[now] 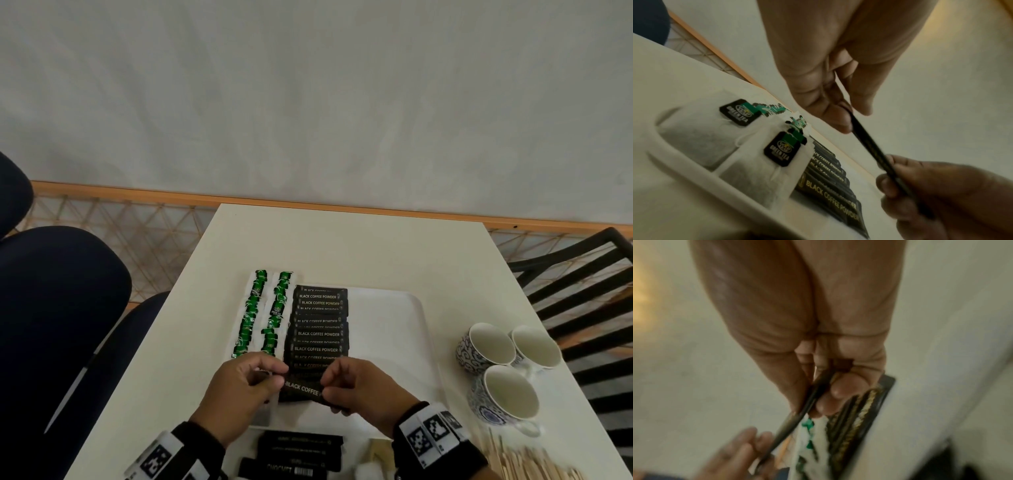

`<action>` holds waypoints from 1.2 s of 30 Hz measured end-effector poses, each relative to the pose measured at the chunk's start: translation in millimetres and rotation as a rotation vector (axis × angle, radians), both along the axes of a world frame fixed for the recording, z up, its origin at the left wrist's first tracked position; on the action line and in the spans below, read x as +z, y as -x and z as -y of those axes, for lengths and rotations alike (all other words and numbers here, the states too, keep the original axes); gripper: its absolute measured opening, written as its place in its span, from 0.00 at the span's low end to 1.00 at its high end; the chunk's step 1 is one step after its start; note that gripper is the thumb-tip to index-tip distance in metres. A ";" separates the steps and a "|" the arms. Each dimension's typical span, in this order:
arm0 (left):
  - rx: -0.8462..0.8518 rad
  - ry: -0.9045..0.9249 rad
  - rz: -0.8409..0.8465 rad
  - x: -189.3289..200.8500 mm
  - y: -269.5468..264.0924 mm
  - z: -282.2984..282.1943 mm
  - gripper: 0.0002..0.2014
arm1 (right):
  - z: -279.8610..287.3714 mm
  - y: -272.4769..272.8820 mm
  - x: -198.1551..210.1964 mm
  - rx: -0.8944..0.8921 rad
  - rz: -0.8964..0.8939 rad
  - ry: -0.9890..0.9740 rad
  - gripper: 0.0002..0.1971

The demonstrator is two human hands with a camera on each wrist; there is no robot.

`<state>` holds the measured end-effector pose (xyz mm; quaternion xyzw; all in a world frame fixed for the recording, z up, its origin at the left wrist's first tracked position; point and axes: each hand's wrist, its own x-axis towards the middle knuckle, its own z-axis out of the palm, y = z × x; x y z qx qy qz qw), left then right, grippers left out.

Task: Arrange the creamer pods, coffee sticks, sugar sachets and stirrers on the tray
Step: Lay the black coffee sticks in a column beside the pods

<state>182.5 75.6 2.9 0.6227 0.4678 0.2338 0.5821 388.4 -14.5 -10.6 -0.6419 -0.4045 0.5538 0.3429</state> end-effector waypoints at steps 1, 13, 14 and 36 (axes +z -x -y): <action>0.016 -0.021 -0.021 -1.5 1.7 -1.2 0.16 | 0.4 -1.5 -3.3 0.036 0.204 -0.013 0.07; 0.116 -0.071 -0.072 -14.9 18.8 -4.2 0.18 | 4.4 17.1 -34.4 0.096 0.849 -0.156 0.08; 0.124 -0.069 -0.073 -16.1 19.8 -3.9 0.18 | 4.1 17.7 -33.8 0.108 0.875 -0.166 0.08; 0.195 -0.043 -0.075 -20.3 53.0 5.0 0.09 | 23.4 43.7 -16.4 0.759 1.074 -0.238 0.27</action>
